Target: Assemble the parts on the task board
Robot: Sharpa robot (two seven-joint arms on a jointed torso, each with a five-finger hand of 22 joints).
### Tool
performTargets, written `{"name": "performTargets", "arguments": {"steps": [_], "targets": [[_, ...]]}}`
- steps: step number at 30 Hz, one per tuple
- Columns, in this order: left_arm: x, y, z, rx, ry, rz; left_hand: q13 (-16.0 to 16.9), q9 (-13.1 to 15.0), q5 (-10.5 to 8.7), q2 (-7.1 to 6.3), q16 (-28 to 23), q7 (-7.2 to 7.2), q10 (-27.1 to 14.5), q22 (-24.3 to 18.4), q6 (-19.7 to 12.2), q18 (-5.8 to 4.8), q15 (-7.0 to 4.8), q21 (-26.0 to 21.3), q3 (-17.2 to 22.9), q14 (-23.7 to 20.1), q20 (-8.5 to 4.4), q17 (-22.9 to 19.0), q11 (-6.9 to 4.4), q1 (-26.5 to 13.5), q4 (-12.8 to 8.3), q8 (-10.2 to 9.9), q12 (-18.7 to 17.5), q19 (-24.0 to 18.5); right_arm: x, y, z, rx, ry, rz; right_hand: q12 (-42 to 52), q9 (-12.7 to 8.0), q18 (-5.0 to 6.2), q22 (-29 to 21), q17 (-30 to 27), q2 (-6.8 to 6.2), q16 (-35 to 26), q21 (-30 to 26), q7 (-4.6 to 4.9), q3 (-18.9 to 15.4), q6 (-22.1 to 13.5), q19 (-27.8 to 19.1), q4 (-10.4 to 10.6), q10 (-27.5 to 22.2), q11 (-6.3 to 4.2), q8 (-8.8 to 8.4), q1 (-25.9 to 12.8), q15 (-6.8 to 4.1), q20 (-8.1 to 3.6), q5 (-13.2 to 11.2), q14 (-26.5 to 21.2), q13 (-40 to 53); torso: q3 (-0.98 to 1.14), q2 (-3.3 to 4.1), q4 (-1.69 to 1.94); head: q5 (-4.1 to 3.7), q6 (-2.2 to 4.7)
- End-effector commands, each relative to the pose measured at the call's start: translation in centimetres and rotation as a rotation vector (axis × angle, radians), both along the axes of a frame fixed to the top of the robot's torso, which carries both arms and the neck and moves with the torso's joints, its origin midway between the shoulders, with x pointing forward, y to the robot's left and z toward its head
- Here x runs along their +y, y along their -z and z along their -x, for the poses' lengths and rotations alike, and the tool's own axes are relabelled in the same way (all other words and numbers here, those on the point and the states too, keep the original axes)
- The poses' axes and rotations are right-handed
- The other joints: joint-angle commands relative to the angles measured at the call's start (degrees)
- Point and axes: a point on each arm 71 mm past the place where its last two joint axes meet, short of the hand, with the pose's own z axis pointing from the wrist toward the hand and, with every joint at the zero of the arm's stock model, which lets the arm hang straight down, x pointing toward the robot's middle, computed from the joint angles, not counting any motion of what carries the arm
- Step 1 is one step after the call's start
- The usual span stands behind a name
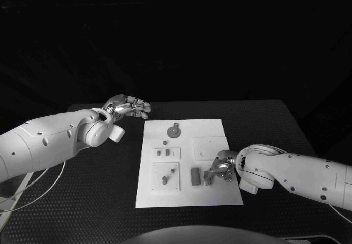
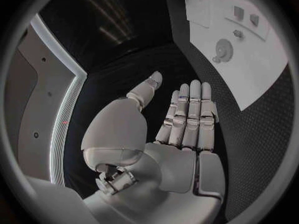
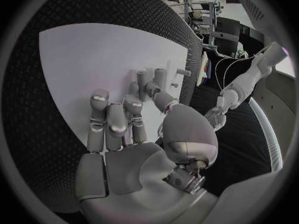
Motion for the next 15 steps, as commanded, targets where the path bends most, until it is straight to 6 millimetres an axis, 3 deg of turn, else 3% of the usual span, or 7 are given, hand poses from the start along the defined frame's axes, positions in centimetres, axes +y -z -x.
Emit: {"name": "performTargets", "arguments": {"steps": [1, 10, 15], "targets": [[-0.24, -0.12, 0.04, -0.002, 0.016, 0.015, -0.05, -0.05, 0.24, -0.01, -0.4, -0.04, -0.45, -0.07, -0.43, 0.08, 0.19, 0.24, -0.31, 0.23, 0.1, 0.08, 0.07, -0.71, -0.13, 0.32, 0.22, -0.23, 0.09, -0.03, -0.12, -0.024, -0.001, -0.005, -0.2, -0.03, 2.23, 0.78, -0.05, 0.69, 0.01, 0.15, 0.8, -0.25, -0.53, 0.02, -0.04, 0.13, -0.25, -0.11, 0.15, -0.47, -0.48, 0.36, 0.03, 0.03, 0.01, 0.0, -0.01, 0.02, -0.02], [-0.19, -0.13, 0.04, -0.003, 0.014, 0.014, -0.05, -0.05, 0.24, 0.0, -0.43, -0.04, -0.45, -0.07, -0.43, 0.08, 0.19, 0.24, -0.31, 0.24, 0.1, 0.13, 0.06, -0.71, -0.13, 0.33, 0.22, -0.24, 0.22, 0.1, 0.03, -0.002, -0.017, -0.003, -0.32, -0.13, 2.23, 0.68, -0.36, -0.24, -0.11, 0.06, 0.93, -0.88, -0.69, 0.03, 0.08, -0.04, -0.13, -0.31, -0.77, -0.47, -0.4, 0.35, -0.13, 0.02, 0.0, 0.01, -0.03, 0.05, -0.1], [-0.22, -0.13, 0.04, -0.003, 0.015, 0.015, -0.05, -0.05, 0.24, 0.0, -0.45, -0.04, -0.45, -0.07, -0.43, 0.08, 0.19, 0.24, -0.31, 0.24, 0.1, 0.15, 0.06, -0.72, -0.13, 0.34, 0.22, -0.24, 0.17, 0.1, -0.02, -0.007, -0.009, -0.005, -0.45, -0.27, 2.23, 0.52, -0.59, -1.96, -0.23, -0.09, 1.07, -1.51, -0.86, 0.13, 0.4, -0.17, 0.0, -0.55, -2.4, -0.39, -0.29, 0.35, -0.19, -0.02, 0.0, 0.0, -0.02, 0.08, -0.14]]}}
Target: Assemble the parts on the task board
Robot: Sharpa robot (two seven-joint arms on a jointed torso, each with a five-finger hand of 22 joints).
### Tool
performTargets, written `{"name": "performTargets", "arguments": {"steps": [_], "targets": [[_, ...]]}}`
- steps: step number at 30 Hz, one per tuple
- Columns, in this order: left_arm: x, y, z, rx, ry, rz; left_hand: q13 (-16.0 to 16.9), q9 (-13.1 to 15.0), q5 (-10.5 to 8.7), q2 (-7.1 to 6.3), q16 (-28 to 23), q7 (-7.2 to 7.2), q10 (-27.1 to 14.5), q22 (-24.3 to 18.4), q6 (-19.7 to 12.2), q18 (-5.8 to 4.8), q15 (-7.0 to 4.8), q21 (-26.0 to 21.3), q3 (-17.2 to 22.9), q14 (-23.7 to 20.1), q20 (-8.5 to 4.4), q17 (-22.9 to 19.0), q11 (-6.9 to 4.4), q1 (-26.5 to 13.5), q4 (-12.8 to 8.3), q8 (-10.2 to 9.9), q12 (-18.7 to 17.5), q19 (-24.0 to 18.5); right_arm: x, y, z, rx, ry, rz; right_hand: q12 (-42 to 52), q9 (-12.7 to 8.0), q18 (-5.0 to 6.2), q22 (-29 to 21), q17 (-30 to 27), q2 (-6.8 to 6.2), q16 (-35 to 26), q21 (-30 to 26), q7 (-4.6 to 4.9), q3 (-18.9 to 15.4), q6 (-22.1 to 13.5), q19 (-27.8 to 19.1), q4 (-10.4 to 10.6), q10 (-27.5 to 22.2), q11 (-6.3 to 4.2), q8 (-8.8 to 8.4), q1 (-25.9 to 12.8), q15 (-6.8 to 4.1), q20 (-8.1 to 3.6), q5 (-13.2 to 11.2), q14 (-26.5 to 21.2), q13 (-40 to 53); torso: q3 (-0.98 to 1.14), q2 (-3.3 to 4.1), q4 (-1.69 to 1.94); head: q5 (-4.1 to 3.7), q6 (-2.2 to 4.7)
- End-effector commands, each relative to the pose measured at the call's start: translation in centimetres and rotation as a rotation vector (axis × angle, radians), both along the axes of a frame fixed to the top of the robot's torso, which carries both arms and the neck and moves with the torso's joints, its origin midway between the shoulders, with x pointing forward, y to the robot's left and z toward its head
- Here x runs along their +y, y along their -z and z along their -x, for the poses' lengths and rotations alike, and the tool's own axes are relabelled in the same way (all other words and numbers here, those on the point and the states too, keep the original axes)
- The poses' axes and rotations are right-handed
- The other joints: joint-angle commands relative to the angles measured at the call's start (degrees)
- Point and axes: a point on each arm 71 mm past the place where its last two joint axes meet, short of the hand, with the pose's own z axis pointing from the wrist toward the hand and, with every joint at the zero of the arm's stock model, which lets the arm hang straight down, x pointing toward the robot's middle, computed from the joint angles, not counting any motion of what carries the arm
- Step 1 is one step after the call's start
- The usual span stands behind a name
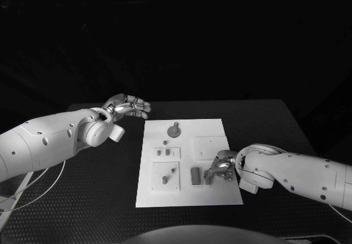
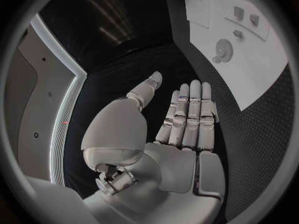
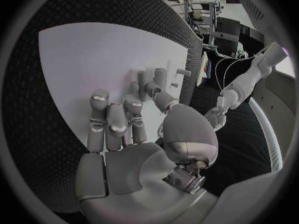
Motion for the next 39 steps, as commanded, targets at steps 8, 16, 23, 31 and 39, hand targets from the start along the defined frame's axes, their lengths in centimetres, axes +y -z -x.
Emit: {"name": "performTargets", "arguments": {"steps": [8, 16, 23, 31, 39], "targets": [[-0.2, -0.1, 0.0, -0.003, 0.014, 0.014, -0.06, -0.06, 0.24, 0.0, -0.25, -0.04, -0.45, -0.08, -0.44, 0.08, 0.19, 0.24, -0.31, 0.24, 0.1, 0.13, 0.07, -0.73, -0.13, 0.34, 0.23, -0.24, 0.1, 0.1, 0.1, -0.002, -0.012, -0.008, -0.42, -0.44, 2.23, 0.02, -0.58, -4.85, -0.49, -0.58, 1.22, 0.14, -1.18, 0.62, 2.52, -0.26, 0.15, -0.85, -4.85, -0.12, -0.4, 0.07, -0.06, -0.12, 0.02, 0.0, 0.0, 0.02, -0.05], [-0.2, -0.1, 0.0, -0.003, 0.014, 0.014, -0.06, -0.06, 0.24, 0.0, -0.28, -0.04, -0.46, -0.08, -0.44, 0.08, 0.19, 0.25, -0.31, 0.24, 0.1, 0.17, 0.07, -0.73, -0.14, 0.34, 0.22, -0.24, 0.0, 0.1, 0.1, -0.004, -0.007, -0.007, -0.45, -0.57, 2.23, -0.14, -0.7, -7.22, -0.55, -0.76, 1.3, 1.74, -1.33, 0.91, 4.39, -0.32, 0.23, -1.1, -5.55, -0.08, -0.63, 0.08, -0.04, -0.11, 0.03, 0.0, -0.03, 0.04, -0.1], [-0.2, -0.1, 0.0, -0.003, 0.013, 0.014, -0.06, -0.07, 0.24, 0.0, -0.3, -0.04, -0.46, -0.08, -0.45, 0.09, 0.19, 0.25, -0.31, 0.25, 0.1, 0.2, 0.07, -0.72, -0.14, 0.34, 0.23, -0.24, -0.1, 0.1, 0.0, -0.009, -0.005, -0.008, -0.41, -0.55, 2.23, -0.12, -0.65, -6.96, -0.5, -0.74, 1.29, 2.18, -1.33, 0.98, 4.49, -0.3, 0.22, -1.12, -5.22, -0.08, -0.72, 0.08, 0.01, -0.08, 0.05, 0.01, -0.01, 0.07, -0.2], [-0.2, -0.1, 0.0, -0.004, 0.013, 0.014, -0.07, -0.07, 0.24, 0.0, -0.33, -0.04, -0.46, -0.08, -0.45, 0.09, 0.19, 0.25, -0.31, 0.26, 0.1, 0.24, 0.07, -0.72, -0.14, 0.35, 0.23, -0.25, -0.9, -0.2, -0.1, -0.046, -0.005, -0.019, -0.36, -0.52, 2.23, -0.06, -0.56, -6.67, -0.44, -0.68, 1.3, 2.2, -1.3, 1.0, 4.08, -0.29, 0.23, -1.11, -4.93, -0.07, -0.76, 0.07, 0.07, -0.04, 0.02, -0.02, 0.0, 0.08, -0.04], [0.0, -0.2, -0.1, -0.01, 0.004, 0.022, -0.07, -0.07, 0.24, -0.03, -0.35, -0.04, -0.46, -0.08, -0.45, 0.09, 0.19, 0.25, -0.32, 0.26, 0.1, 0.28, 0.07, -0.74, -0.14, 0.36, 0.23, -0.25, -1.3, -1.9, -0.6, -0.099, -0.006, -0.12, -0.48, -0.68, 2.23, -0.18, -1.26, -9.7, -0.76, -0.93, 1.57, 2.86, -2.12, 0.98, 5.6, -0.59, 0.48, -1.6, -5.62, 0.09, -0.76, 0.08, -0.35, -0.04, 0.01, -0.17, -0.11, -0.05, 1.03]]}}
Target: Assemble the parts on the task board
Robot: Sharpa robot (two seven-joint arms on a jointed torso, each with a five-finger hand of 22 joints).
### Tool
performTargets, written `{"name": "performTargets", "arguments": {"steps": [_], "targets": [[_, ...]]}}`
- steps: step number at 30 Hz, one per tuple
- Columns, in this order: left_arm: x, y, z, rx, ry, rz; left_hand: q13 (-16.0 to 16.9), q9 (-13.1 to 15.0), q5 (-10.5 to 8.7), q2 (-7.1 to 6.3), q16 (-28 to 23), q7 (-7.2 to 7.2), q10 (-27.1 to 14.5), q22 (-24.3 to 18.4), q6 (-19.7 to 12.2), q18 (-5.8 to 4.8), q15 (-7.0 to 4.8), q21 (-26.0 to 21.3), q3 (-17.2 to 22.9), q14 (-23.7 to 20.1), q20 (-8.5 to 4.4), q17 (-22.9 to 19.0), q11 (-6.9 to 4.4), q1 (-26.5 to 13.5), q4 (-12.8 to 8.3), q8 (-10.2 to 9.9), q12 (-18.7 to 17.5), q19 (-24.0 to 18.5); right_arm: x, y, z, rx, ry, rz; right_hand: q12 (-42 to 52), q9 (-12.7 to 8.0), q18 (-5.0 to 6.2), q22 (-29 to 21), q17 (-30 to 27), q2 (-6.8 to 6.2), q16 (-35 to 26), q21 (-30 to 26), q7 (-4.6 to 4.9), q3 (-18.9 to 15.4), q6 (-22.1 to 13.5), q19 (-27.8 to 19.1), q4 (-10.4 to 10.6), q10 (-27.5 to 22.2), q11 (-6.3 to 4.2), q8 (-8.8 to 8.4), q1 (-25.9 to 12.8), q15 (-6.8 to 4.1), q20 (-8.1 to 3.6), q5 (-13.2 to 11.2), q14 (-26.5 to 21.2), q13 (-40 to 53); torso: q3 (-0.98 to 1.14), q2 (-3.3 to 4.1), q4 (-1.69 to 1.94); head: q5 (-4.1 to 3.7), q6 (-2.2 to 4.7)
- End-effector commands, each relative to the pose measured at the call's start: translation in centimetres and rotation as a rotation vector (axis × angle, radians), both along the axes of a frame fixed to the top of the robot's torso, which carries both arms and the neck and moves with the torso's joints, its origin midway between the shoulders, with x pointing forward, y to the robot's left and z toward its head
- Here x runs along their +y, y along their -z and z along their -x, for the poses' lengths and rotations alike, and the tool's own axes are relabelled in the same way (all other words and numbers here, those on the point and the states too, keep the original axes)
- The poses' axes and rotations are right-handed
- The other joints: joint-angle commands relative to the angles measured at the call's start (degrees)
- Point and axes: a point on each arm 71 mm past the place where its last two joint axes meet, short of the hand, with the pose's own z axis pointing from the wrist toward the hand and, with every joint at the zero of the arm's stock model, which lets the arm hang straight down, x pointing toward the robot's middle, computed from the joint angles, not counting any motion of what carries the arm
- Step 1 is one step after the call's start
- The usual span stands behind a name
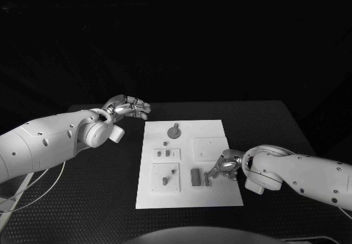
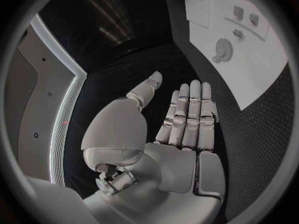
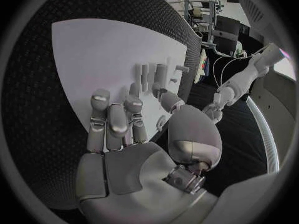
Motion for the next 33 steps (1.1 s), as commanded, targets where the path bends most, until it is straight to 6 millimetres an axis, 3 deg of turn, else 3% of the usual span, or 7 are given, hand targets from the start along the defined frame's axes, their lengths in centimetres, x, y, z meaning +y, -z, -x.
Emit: {"name": "performTargets", "arguments": {"steps": [1, 8, 14, 20, 25, 28, 33], "targets": [[-0.1, -0.2, -0.1, -0.009, 0.005, 0.03, -0.08, -0.08, 0.24, -0.02, -0.36, -0.05, -0.45, -0.08, -0.42, 0.09, 0.19, 0.25, -0.32, 0.26, 0.1, 0.08, 0.06, -0.74, -0.14, 0.37, 0.23, -0.25, 0.4, -1.5, -0.7, -0.064, -0.019, -0.107, -0.27, -0.09, 2.13, -0.13, -0.45, -1.27, -0.39, -0.48, 1.15, 0.62, -1.83, 0.19, 1.34, -0.48, 0.36, -0.37, -0.21, 0.12, -0.2, -0.09, -0.49, 0.03, -0.02, -0.17, -0.06, -0.16, 0.85], [0.5, -0.2, -0.5, 0.001, -0.037, 0.081, 0.1, 0.07, 0.24, 0.77, -0.93, -0.61, 0.41, -0.09, 0.81, 0.03, 0.25, 0.21, -0.2, 0.2, 0.16, 0.55, -0.32, -0.7, -0.13, 1.06, 0.62, -0.45, -1.1, -5.3, -5.6, -0.268, 0.062, -0.375, -0.26, -0.1, 2.13, -0.07, -1.29, -1.53, -0.68, -0.63, 1.73, 1.16, -3.32, -0.15, 2.26, -1.15, 0.91, -1.01, 0.13, 0.56, -0.22, -0.09, -1.23, 0.22, -0.11, -1.0, -0.37, -0.44, 3.67], [1.1, -0.3, -1.4, 0.009, -0.09, 0.118, -0.37, -0.16, 0.24, 1.32, -2.59, -0.85, -0.26, -0.22, 0.88, -0.2, 0.82, -0.03, -0.11, -0.82, 0.63, 0.39, 0.02, -0.72, -0.15, 0.92, 0.07, -1.85, -3.9, -6.8, -10.8, -0.393, 0.15, -0.504, -1.88, 0.01, 1.79, -0.19, -3.75, 3.02, -3.15, -2.28, 2.72, 0.04, -6.24, -3.42, -1.89, -4.93, 1.93, -2.13, 1.68, 1.47, 0.62, -0.02, -5.18, 0.04, -0.31, -2.62, -0.55, -0.42, 6.49], [2.2, -1.1, -2.6, -0.011, -0.134, 0.125, -1.78, -0.53, 0.24, 1.33, -6.1, -1.29, -2.9, -0.99, 0.1, -0.36, 2.26, -0.2, 0.1, -3.97, 1.93, -0.47, 0.63, -0.95, -0.11, 0.31, -0.37, -5.02, -4.5, -7.0, -14.3, -0.442, 0.244, -0.632, -11.07, 0.37, -0.63, -1.78, -7.24, 5.93, -11.6, -8.88, 4.67, 0.35, -8.9, -14.33, -4.57, -16.14, 3.89, -2.94, 2.44, 3.82, 4.23, -0.07, -16.33, -5.34, -0.5, -4.11, -0.91, 0.4, 9.6], [2.7, -1.2, -3.3, -0.014, -0.168, 0.137, -3.9, -0.93, 0.17, 1.0, -9.97, -2.81, -8.08, -2.61, -2.12, -0.85, 3.52, -0.28, -0.73, -8.58, 3.39, -1.91, 0.16, -2.17, -0.08, -0.8, -0.39, -9.77, -4.3, -7.0, -15.3, -0.434, 0.271, -0.745, -24.75, -0.01, -3.37, -5.87, -14.59, 7.27, -25.46, -18.39, 6.74, 2.11, -12.29, -26.1, -4.01, -23.12, 7.53, -4.28, 3.18, 8.69, 7.64, 0.32, -26.84, -17.78, -0.34, -4.88, -0.98, 0.69, 11.45], [2.6, -1.2, -3.5, -0.017, -0.172, 0.139, -4.93, -1.04, 0.06, 0.94, -11.45, -3.57, -10.64, -3.62, -3.49, -0.85, 3.95, -0.27, -1.72, -10.39, 4.17, -2.59, -0.26, -3.23, -0.08, -1.33, -0.38, -12.1, -4.1, -6.8, -15.5, -0.431, 0.279, -0.784, -33.33, -0.5, -6.02, -9.08, -21.43, 7.7, -37.92, -25.25, 6.73, 2.76, -14.45, -34.63, -4.18, -25.1, 10.44, -5.1, 3.19, 15.25, 10.19, 0.23, -33.79, -26.43, -0.28, -5.36, -1.11, 0.89, 11.94], [2.0, -1.2, -3.9, -0.021, -0.167, 0.15, -5.69, -1.02, 0.03, 1.08, -12.62, -4.24, -12.67, -4.55, -4.68, -0.85, 4.29, -0.16, -2.68, -11.91, 4.79, -3.19, -0.62, -4.05, -0.05, -1.66, -0.37, -13.74, -4.0, -6.7, -15.6, -0.439, 0.291, -0.82, -41.21, -1.01, -8.65, -11.73, -27.4, 8.14, -48.06, -31.48, 6.65, 1.13, -16.59, -42.99, -4.53, -25.59, 11.07, -5.62, 3.65, 18.06, 12.49, -0.19, -36.94, -35.82, -0.21, -5.84, -1.22, 1.05, 12.74]]}}
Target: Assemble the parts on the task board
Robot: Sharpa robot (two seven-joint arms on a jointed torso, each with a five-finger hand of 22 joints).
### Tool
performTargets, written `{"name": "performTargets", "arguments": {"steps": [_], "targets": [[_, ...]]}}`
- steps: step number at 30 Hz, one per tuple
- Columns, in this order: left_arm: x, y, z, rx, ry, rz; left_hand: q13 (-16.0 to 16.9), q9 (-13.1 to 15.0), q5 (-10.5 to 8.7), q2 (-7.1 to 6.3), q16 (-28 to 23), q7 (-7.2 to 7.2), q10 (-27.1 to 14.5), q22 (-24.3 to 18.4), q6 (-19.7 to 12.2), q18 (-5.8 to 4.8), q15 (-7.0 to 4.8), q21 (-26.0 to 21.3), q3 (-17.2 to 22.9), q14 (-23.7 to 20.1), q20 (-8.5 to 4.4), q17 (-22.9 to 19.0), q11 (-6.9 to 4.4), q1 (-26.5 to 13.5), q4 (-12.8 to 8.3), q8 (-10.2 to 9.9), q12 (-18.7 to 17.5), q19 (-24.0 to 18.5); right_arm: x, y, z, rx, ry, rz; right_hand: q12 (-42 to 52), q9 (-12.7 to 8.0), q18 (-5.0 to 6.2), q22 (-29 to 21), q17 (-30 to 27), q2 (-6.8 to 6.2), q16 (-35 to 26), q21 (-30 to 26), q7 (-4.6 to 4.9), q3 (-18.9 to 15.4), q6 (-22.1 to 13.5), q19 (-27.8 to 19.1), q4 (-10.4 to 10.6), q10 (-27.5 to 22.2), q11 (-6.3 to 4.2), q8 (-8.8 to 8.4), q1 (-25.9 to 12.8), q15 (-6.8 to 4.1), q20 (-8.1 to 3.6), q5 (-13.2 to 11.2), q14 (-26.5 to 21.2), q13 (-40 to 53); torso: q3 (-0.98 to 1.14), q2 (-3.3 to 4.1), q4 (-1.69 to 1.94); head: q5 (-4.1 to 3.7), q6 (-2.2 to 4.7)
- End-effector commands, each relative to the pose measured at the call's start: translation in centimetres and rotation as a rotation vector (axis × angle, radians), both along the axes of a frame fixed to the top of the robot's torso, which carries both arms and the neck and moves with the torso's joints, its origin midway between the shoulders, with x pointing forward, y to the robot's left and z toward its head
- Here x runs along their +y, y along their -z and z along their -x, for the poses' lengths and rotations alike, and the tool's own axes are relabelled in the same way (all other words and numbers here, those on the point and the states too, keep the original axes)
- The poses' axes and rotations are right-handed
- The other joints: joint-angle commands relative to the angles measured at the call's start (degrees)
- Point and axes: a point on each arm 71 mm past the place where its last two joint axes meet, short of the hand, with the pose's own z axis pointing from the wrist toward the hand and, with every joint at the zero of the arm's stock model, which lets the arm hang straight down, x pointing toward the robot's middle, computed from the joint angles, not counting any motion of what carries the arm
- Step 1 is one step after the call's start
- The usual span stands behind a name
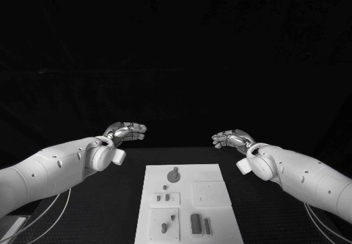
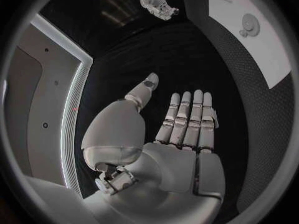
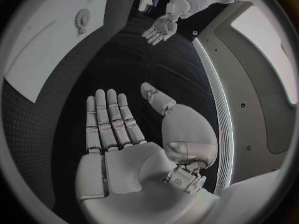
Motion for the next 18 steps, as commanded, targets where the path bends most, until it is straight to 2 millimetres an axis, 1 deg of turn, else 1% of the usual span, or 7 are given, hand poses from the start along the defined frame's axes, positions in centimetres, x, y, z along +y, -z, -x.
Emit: {"name": "performTargets", "arguments": {"steps": [1, 4, 5, 6, 7, 9, 18], "targets": [[-0.4, -0.2, -0.2, -0.015, 0.011, 0.043, -0.09, -0.03, 0.03, -0.07, -0.21, 0.05, -0.36, -0.16, -0.39, -0.87, 0.12, -0.16, -0.34, -0.35, -0.1, -0.07, 0.01, -0.6, -0.03, -0.22, -0.08, -0.42, 0.2, -0.2, 0.1, -0.023, -0.039, -0.088, -2.2, -0.1, -0.76, -0.68, -1.74, 0.81, -2.64, -1.71, 0.0, -1.99, -0.51, -2.19, -0.44, 0.96, 0.21, -0.08, -0.29, 0.22, 0.56, -0.34, 0.23, -3.21, 0.13, -0.65, -0.12, 0.24, 0.57], [-0.5, -0.3, -0.2, -0.018, 0.016, 0.045, -0.06, 0.09, 0.04, 0.19, -0.28, 0.19, -0.2, -0.32, -0.19, -0.87, 0.21, -0.1, -0.4, -0.39, -0.09, -0.12, 0.09, -0.65, -0.02, -0.03, 0.09, -0.47, 0.2, -0.3, 0.2, -0.025, -0.046, -0.095, -4.26, -0.35, -0.36, -1.58, -3.41, 1.26, -4.96, -2.81, 0.26, -4.33, -0.73, -1.71, -0.09, 2.99, 0.43, 0.25, 0.26, 0.29, 0.86, -0.31, 2.29, -7.34, 0.28, -0.78, -0.27, 0.46, 1.06], [-0.3, 0.0, -0.1, -0.001, 0.002, 0.012, -4.09, -24.12, -2.93, 4.23, -19.51, -7.26, -52.07, -44.35, -41.95, -0.87, -10.03, -3.82, -23.62, -41.14, -5.11, -23.9, -7.74, -18.02, 16.34, -16.25, -3.71, -39.31, -0.1, 0.0, 0.1, -0.008, -0.008, -0.037, -17.37, -37.83, -4.8, -19.91, -29.99, 2.63, -36.1, -25.93, -10.32, -39.01, -45.59, -25.0, 16.49, -47.22, -8.93, -7.15, -48.96, -10.24, -8.84, -3.06, -38.35, -33.59, 0.12, -0.47, -0.12, 0.27, 0.64], [-0.3, 0.0, -0.1, -0.001, 0.001, 0.013, -4.09, -24.12, -2.93, 4.23, -19.51, -7.26, -52.07, -44.35, -41.95, -0.87, -10.03, -3.82, -23.62, -41.14, -5.11, -23.9, -7.74, -18.61, 16.34, -16.25, -3.71, -39.31, -0.1, 0.0, 0.1, -0.008, -0.008, -0.038, -17.37, -37.83, -4.8, -20.59, -29.99, 2.63, -36.1, -25.93, -10.32, -39.01, -45.59, -25.0, 16.49, -47.22, -8.93, -7.15, -48.96, -10.24, -8.84, -3.06, -38.35, -33.59, 0.12, -0.47, -0.1, 0.24, 0.63], [-0.3, 0.0, -0.1, -0.002, 0.001, 0.013, -4.09, -24.12, -2.93, 4.23, -19.51, -7.26, -52.07, -44.35, -41.95, -0.87, -10.03, -3.82, -23.62, -41.14, -5.11, -23.9, -7.74, -59.69, 16.34, -16.25, -3.71, -39.31, -0.1, 0.0, 0.1, -0.009, -0.007, -0.039, -17.37, -37.83, -4.8, -21.91, -29.99, 2.63, -36.1, -25.93, -10.32, -39.01, -45.59, -25.0, 16.49, -47.22, -8.93, -7.15, -48.96, -10.24, -8.84, -3.06, -38.35, -33.59, 0.11, -0.49, -0.05, 0.16, 0.59], [-0.5, 0.1, 0.0, -0.004, -0.002, 0.016, -4.09, -24.12, -2.93, 4.23, -19.51, -7.26, -52.07, -44.35, -41.95, -0.87, -10.03, -3.82, -23.62, -41.14, -5.11, -23.9, -7.74, -59.69, 16.34, -16.25, -3.71, -39.31, 0.0, -0.1, 0.2, -0.013, -0.003, -0.044, -17.37, -37.83, -4.8, -63.53, -29.99, 2.63, -36.1, -25.93, -10.32, -39.01, -45.59, -25.0, 16.49, -47.22, -8.93, -7.15, -48.96, -10.24, -8.84, -3.06, -38.35, -33.59, 0.1, -0.54, 0.08, -0.08, 0.47], [-3.4, 1.1, 2.3, -0.041, -0.052, 0.062, -4.09, -24.12, -2.93, 4.23, -19.51, -7.26, -52.07, -44.35, -41.95, -0.87, -10.03, -3.82, -23.62, -41.14, -5.11, -23.9, -7.74, -59.69, 16.34, -16.25, -3.71, -39.31, 1.6, -0.7, 1.9, -0.067, 0.066, -0.13, -17.37, -37.83, -4.8, -63.53, -29.99, 2.63, -36.1, -25.93, -10.32, -39.01, -45.59, -25.0, 16.49, -47.22, -8.93, -7.15, -48.96, -10.24, -8.84, -3.06, -38.35, -33.59, -0.01, -0.89, 1.08, -1.89, -0.44]]}}
